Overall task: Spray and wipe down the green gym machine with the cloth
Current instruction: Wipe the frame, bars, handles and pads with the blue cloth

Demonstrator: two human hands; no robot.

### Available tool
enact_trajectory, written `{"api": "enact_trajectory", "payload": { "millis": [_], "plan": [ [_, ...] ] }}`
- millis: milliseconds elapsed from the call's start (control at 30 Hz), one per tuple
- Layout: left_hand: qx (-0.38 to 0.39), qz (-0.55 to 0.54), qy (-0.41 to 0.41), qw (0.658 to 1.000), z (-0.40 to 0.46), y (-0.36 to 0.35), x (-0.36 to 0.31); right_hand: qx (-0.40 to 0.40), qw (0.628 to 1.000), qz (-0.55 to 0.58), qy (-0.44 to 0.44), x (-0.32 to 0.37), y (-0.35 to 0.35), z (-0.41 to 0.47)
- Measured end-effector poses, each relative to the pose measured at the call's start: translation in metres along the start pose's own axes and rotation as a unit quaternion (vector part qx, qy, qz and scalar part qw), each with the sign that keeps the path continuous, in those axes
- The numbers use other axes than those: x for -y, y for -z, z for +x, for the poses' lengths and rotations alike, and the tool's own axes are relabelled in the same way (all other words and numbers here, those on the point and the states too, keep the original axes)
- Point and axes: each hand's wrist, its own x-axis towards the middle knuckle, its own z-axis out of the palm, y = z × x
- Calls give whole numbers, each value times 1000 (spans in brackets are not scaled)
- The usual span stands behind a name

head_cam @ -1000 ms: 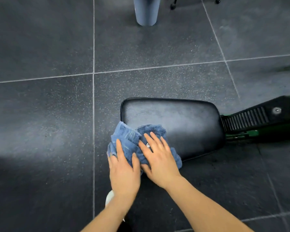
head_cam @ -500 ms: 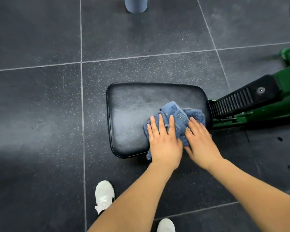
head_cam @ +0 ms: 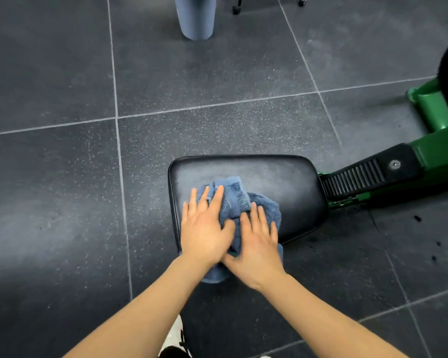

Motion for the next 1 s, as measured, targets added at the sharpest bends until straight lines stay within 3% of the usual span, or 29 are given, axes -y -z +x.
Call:
{"api": "enact_trajectory", "payload": {
  "millis": [100, 200, 267, 433, 600, 833, 1000],
  "plan": [
    [45, -4, -33, 998, 17, 2, -32, -38, 997, 1, -68, -5, 11, 22],
    [110, -90, -102, 985, 41, 15, -57, -89, 987, 17, -132, -41, 39, 47],
    [85, -107, -121, 983, 55, 25, -60, -85, 981, 10, -174, -68, 63, 64],
    [63, 129, -49, 988, 73, 41, -19, -42, 974, 34, -221, -48, 74, 84],
    [107, 267, -39, 957, 74, 48, 14, -43, 992, 65, -96, 16, 30, 50],
    [142, 307, -87, 937, 74, 60, 16, -76, 993, 4, -91, 2, 26, 50],
    [167, 282, -135, 935, 95, 62, 2, -123, 964, 21, -237, -54, 66, 82]
  ]
}}
